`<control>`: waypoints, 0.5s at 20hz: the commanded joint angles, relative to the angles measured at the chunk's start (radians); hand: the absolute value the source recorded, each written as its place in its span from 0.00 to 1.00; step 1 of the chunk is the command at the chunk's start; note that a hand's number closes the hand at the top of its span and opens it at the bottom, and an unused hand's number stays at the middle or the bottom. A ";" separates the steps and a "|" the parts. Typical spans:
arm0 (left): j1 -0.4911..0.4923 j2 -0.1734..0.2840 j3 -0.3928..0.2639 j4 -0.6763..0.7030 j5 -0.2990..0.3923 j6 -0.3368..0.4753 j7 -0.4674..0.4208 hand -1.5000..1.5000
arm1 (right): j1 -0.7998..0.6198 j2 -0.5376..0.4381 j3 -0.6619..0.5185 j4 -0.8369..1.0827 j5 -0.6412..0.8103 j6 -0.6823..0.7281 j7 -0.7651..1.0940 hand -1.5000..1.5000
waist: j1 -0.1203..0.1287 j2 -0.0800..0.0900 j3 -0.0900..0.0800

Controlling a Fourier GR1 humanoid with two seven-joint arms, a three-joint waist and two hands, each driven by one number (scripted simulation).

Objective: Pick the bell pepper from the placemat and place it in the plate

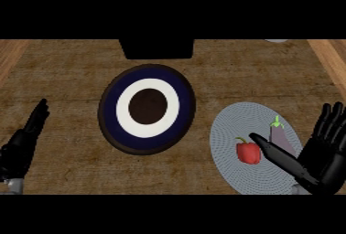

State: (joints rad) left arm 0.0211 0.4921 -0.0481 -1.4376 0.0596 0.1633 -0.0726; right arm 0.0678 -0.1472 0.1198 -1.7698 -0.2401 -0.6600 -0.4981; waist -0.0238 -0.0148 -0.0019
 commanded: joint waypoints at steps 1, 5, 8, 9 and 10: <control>0.066 -0.030 -0.021 0.003 -0.063 0.044 -0.105 0.50 | 0.146 0.140 0.092 -0.101 0.032 -0.122 -0.222 0.00 | 0.008 0.008 0.002; 0.082 -0.054 -0.024 -0.012 -0.082 0.048 -0.097 0.50 | 0.407 0.110 0.241 -0.202 0.089 -0.049 -0.288 0.00 | 0.012 0.011 0.002; 0.068 -0.051 -0.037 -0.041 -0.081 0.036 -0.052 0.50 | 0.507 -0.028 0.325 -0.290 0.193 -0.079 -0.123 0.00 | 0.010 0.012 0.001; 0.068 -0.055 -0.025 0.013 -0.075 0.031 -0.090 0.50 | 0.535 -0.066 0.345 -0.294 0.239 -0.102 -0.075 0.00 | 0.008 0.013 -0.001; 0.102 -0.033 -0.030 -0.078 -0.070 0.022 -0.061 0.50 | 0.542 -0.131 0.305 -0.275 0.269 -0.104 -0.028 0.00 | 0.023 0.012 -0.001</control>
State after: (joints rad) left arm 0.0999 0.4600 -0.0681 -1.4700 0.0007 0.1832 -0.1397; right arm 0.5018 -0.1601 0.3909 -2.0162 -0.0691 -0.7452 -0.6146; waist -0.0115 -0.0048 -0.0017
